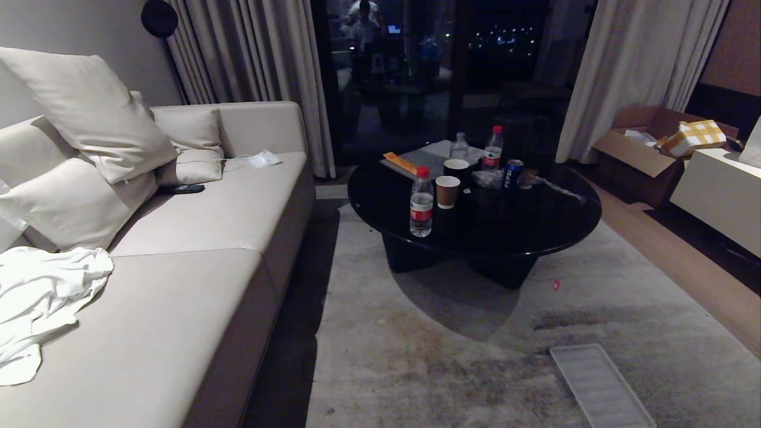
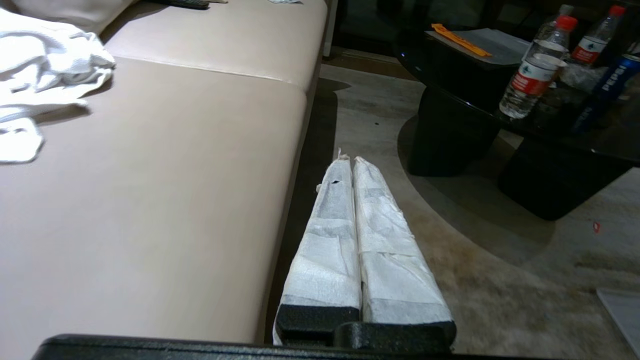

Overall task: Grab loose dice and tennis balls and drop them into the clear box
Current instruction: Close the lid

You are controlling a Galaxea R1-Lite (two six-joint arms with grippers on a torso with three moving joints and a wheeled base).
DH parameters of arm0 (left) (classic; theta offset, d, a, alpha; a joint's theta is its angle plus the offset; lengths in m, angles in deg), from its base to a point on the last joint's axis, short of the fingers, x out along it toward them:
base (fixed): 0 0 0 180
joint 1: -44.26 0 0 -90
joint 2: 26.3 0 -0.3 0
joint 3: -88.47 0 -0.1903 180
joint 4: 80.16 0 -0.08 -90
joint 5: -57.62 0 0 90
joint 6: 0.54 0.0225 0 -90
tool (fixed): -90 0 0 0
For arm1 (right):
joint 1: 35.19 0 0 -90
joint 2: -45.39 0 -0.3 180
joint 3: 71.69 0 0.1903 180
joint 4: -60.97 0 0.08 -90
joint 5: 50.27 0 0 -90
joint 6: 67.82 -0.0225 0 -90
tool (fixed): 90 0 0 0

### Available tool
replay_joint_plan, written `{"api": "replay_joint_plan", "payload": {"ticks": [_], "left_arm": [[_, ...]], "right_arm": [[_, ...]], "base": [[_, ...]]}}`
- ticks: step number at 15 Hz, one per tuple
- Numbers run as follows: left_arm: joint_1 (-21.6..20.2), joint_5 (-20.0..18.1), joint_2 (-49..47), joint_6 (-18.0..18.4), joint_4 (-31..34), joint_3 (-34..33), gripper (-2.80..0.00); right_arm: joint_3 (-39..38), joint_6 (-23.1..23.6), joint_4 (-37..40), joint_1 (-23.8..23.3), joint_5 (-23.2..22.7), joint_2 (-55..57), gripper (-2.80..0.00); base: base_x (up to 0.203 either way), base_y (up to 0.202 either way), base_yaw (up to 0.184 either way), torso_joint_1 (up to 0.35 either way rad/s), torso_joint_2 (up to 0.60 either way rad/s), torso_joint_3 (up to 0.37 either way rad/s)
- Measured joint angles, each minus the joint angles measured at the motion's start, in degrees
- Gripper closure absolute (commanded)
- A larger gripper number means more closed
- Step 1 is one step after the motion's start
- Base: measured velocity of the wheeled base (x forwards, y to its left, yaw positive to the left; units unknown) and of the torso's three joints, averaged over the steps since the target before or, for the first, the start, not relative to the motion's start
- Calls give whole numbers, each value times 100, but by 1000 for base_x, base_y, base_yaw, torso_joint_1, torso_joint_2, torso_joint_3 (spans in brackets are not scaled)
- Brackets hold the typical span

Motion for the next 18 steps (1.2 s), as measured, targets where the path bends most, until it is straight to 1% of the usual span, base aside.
{"api": "replay_joint_plan", "payload": {"ticks": [18], "left_arm": [[0, -2, 0, 0, 2, 0, 0]], "right_arm": [[-2, 2, 0, 0, 2, 0, 0]], "base": [[181, 0, -1, 2, 3, 2]]}}
